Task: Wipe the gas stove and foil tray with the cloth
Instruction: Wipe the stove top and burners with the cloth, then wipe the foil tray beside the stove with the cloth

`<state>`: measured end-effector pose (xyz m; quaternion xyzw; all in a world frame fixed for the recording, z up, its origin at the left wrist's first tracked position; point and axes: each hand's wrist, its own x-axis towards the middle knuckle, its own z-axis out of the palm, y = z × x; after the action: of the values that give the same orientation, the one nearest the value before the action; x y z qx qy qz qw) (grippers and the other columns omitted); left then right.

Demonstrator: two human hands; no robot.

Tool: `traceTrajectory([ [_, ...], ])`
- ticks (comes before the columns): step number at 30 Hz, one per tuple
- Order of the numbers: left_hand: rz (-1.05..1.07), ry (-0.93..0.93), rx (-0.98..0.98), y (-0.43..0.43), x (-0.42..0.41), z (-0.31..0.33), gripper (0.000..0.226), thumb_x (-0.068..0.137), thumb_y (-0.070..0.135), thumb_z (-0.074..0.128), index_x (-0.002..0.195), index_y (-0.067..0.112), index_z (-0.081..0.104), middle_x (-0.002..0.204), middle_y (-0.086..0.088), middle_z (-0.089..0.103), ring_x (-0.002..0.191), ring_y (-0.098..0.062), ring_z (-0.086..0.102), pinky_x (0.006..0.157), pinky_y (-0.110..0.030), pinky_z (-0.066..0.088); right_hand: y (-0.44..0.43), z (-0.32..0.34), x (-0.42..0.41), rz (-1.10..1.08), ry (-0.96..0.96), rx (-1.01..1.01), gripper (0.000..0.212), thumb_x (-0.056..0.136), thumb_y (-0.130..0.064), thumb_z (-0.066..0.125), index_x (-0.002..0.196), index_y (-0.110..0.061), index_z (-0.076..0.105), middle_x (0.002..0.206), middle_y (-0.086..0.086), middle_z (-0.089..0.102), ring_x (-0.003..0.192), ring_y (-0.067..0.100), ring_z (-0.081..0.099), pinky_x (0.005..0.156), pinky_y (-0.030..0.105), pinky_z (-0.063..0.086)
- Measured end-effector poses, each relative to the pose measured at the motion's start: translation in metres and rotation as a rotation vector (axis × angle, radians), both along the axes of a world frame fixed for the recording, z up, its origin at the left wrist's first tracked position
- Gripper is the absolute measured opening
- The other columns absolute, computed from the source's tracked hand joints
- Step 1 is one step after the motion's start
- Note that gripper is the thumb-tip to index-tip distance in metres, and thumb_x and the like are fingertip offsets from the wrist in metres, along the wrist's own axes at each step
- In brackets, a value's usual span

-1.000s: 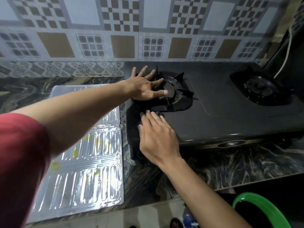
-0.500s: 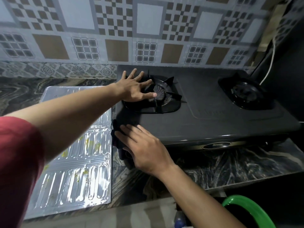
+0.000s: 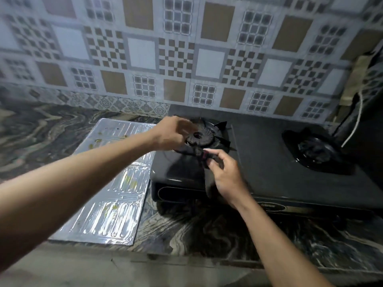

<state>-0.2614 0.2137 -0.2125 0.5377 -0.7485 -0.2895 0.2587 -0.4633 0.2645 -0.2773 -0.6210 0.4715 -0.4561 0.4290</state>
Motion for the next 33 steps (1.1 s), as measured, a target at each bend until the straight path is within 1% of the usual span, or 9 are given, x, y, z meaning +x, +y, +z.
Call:
traceTrajectory([
  [3,-0.092,0.235,0.242,0.033,-0.008,0.014,0.053,0.069,0.002,0.065,0.121,0.012,0.066,0.103,0.003,0.077,0.091,-0.011,0.073,0.079,-0.027,0.059,-0.006,0.027,-0.006,0.050,-0.278,0.155,0.025,0.095,0.002,0.054,0.105,-0.015,0.070,0.104,0.012,0.071,0.094,0.023,0.062,0.094,0.044,0.048],
  [6,-0.022,0.346,0.233,0.052,-0.018,0.024,0.036,0.086,0.005,0.074,0.120,0.007,0.066,0.095,0.002,0.075,0.079,-0.006,0.071,0.068,-0.015,0.052,-0.007,0.048,-0.011,0.188,-0.435,0.246,0.021,0.097,-0.006,0.055,0.106,-0.013,0.072,0.108,0.020,0.072,0.097,0.034,0.065,0.098,0.054,0.048],
  [12,0.200,0.553,0.192,0.078,-0.024,0.038,0.031,0.092,0.007,0.066,0.119,-0.007,0.061,0.095,-0.015,0.069,0.077,-0.017,0.069,0.065,-0.025,0.058,0.001,0.077,-0.013,0.356,-0.534,0.316,0.034,0.093,-0.011,0.062,0.126,-0.002,0.059,0.116,0.021,0.070,0.102,0.031,0.069,0.094,0.045,0.055],
  [17,0.370,0.569,0.214,0.098,-0.013,0.044,0.020,0.093,0.007,0.061,0.111,-0.001,0.063,0.082,-0.008,0.065,0.063,-0.012,0.065,0.060,-0.026,0.056,0.003,0.081,-0.003,0.465,-0.246,0.257,0.053,0.079,0.008,0.071,0.127,-0.013,0.061,0.113,0.018,0.070,0.099,0.029,0.068,0.089,0.044,0.055],
  [21,0.361,0.606,0.272,0.110,0.007,0.043,0.028,0.093,0.024,0.061,0.118,0.013,0.058,0.101,-0.005,0.066,0.086,-0.020,0.067,0.071,-0.034,0.056,-0.002,0.086,0.021,0.459,-0.011,0.140,0.044,0.075,0.009,0.072,0.106,-0.020,0.069,0.096,0.011,0.075,0.090,0.024,0.070,0.088,0.045,0.056],
  [23,0.349,0.545,0.229,0.112,0.020,0.040,0.033,0.088,0.039,0.069,0.114,0.020,0.064,0.099,0.002,0.070,0.087,-0.012,0.068,0.068,-0.028,0.054,-0.006,0.089,0.036,0.475,0.000,0.133,0.039,0.075,0.007,0.074,0.105,-0.017,0.067,0.099,0.013,0.075,0.090,0.021,0.072,0.086,0.039,0.058],
  [27,0.416,0.612,0.133,0.107,0.058,0.027,0.011,0.087,0.024,0.073,0.084,0.019,0.064,0.072,0.008,0.066,0.066,-0.005,0.064,0.065,-0.024,0.053,-0.016,0.083,0.067,0.469,-0.045,0.184,0.044,0.070,-0.005,0.085,0.108,-0.014,0.066,0.104,0.014,0.074,0.096,0.026,0.072,0.087,0.041,0.059],
  [29,0.455,0.657,0.145,0.102,0.084,0.018,0.009,0.090,0.020,0.069,0.086,0.015,0.063,0.073,0.004,0.067,0.065,-0.008,0.064,0.064,-0.024,0.055,-0.019,0.072,0.086,0.537,-0.095,0.277,0.052,0.066,0.001,0.085,0.111,-0.012,0.064,0.103,0.015,0.073,0.095,0.029,0.073,0.087,0.045,0.058],
  [33,0.413,0.632,0.250,0.091,0.141,-0.002,0.012,0.094,0.021,0.064,0.101,0.012,0.068,0.093,-0.004,0.071,0.085,-0.014,0.067,0.070,-0.027,0.057,-0.029,0.053,0.134,0.455,-0.152,0.310,0.040,0.078,0.008,0.074,0.115,-0.001,0.062,0.103,0.015,0.075,0.091,0.030,0.074,0.080,0.046,0.060],
])
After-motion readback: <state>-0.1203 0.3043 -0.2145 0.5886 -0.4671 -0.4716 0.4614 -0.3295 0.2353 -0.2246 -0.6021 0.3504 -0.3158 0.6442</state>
